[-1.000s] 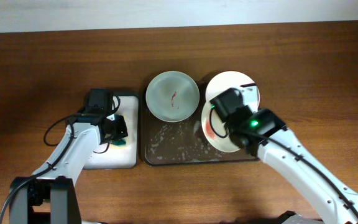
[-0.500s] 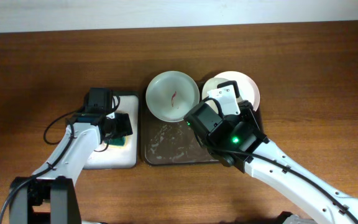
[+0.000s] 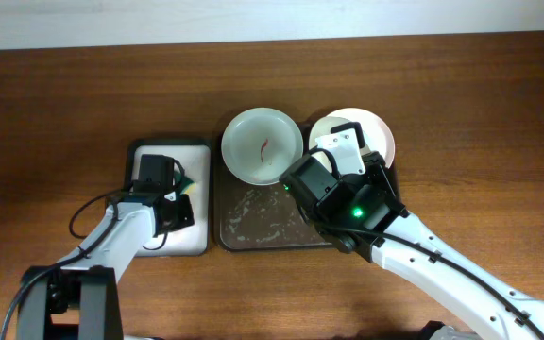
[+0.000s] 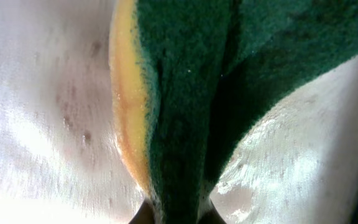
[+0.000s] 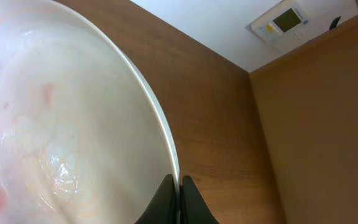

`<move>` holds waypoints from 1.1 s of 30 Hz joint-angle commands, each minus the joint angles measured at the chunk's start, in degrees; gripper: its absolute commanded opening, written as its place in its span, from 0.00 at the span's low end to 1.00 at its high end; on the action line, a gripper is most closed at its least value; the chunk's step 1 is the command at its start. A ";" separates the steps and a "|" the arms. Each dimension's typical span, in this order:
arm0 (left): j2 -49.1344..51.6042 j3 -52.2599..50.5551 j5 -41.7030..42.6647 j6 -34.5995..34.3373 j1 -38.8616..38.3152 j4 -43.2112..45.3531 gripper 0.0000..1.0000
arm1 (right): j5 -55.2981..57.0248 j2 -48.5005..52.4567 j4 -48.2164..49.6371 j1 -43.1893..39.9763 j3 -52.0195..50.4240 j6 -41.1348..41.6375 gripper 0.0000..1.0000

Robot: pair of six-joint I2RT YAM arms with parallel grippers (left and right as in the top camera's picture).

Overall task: Clean dirty plates on tray and stack at the side
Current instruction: 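Lift the cream plate and carry it right with the right gripper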

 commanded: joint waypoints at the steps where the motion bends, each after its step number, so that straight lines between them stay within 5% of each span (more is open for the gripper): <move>1: -1.25 2.71 0.52 0.09 0.20 -3.74 0.19 | 1.38 -1.03 0.17 0.24 1.18 0.31 0.04; 2: -1.81 3.13 0.98 0.09 0.20 -5.09 0.65 | 1.38 -1.03 0.15 0.24 1.18 0.31 0.04; 3: -2.58 3.54 1.95 0.09 0.20 -6.67 0.72 | 1.38 -1.03 0.17 0.24 1.18 0.31 0.04; 7: -7.39 5.81 4.96 0.09 0.20 -8.70 0.74 | 1.38 -1.03 0.15 0.24 1.18 0.31 0.04; 10: -8.57 6.01 4.28 0.11 0.20 -4.70 0.87 | 1.31 -1.03 0.17 0.24 1.18 0.52 0.04; 17: 4.72 5.92 1.73 -0.35 0.20 4.00 0.91 | 0.92 -1.03 0.13 0.24 1.18 0.48 0.04; 18: 5.60 5.92 1.75 -0.35 0.20 5.49 0.85 | 0.92 -1.03 0.00 0.24 1.18 0.48 0.04; 22: 5.57 5.92 1.73 -0.33 0.20 9.79 0.04 | 0.24 -1.03 -0.09 0.24 1.18 0.48 0.04; 25: 5.14 6.43 1.73 -0.31 0.22 9.79 0.00 | 0.24 -1.03 -0.11 0.24 1.18 0.48 0.04; 26: 3.96 7.58 1.73 -0.28 0.22 8.41 0.45 | 0.24 -1.03 -0.31 0.24 1.18 0.48 0.04; 27: 2.29 9.33 1.73 0.26 0.20 5.70 0.71 | 0.24 -1.03 -0.50 0.24 1.18 0.48 0.04; 29: -0.61 11.02 1.99 0.52 0.20 0.15 0.81 | 0.04 -1.03 -0.50 0.24 1.18 0.50 0.04; 33: -0.31 8.66 2.16 0.52 0.09 -5.92 0.82 | 0.07 -1.03 -0.50 0.24 1.18 0.50 0.04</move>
